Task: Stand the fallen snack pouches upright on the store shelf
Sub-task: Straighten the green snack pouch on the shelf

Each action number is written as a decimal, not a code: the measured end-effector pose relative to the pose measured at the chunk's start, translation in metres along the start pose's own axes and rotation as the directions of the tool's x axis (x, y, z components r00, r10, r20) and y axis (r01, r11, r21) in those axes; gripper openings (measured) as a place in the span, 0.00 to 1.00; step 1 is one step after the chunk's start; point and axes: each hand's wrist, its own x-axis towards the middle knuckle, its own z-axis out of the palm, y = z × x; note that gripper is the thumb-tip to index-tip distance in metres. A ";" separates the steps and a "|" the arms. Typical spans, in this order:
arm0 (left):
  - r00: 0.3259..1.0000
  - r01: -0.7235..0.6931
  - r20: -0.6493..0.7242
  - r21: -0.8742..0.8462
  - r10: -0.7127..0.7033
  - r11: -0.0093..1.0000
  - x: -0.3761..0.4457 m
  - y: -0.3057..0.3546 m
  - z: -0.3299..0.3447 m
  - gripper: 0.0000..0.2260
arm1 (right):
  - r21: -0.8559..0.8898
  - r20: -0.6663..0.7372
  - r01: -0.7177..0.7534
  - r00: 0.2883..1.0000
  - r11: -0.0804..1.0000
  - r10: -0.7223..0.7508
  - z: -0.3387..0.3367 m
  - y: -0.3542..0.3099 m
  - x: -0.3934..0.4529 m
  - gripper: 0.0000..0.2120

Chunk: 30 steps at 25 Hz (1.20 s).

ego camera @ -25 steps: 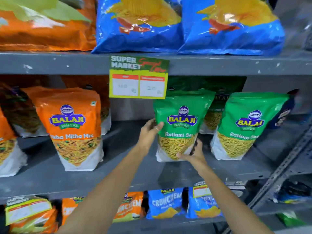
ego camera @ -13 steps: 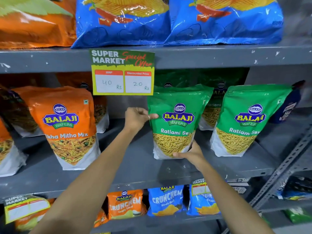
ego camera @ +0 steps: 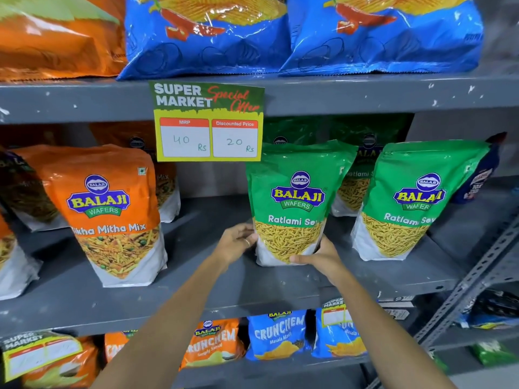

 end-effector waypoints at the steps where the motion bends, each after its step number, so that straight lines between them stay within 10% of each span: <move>1: 0.999 -0.021 -0.049 0.040 0.023 0.999 0.002 0.000 -0.002 0.11 | -0.001 0.000 -0.004 1.000 1.000 0.004 0.000 0.000 0.000 0.35; 8: 0.983 -0.166 -0.066 0.051 0.169 0.985 0.003 0.014 -0.001 0.07 | 0.002 0.027 -0.019 0.999 1.000 0.019 -0.002 0.001 0.004 0.30; 18: 0.865 -0.055 -0.452 0.347 0.219 0.936 -0.005 0.009 0.035 0.04 | -0.009 0.049 -0.014 0.999 1.000 0.015 -0.006 0.001 0.007 0.35; 30: 0.998 -0.037 -0.049 0.234 0.050 0.971 -0.028 -0.024 0.051 0.09 | 0.071 0.095 -0.078 0.993 0.994 0.072 -0.021 -0.001 0.007 0.24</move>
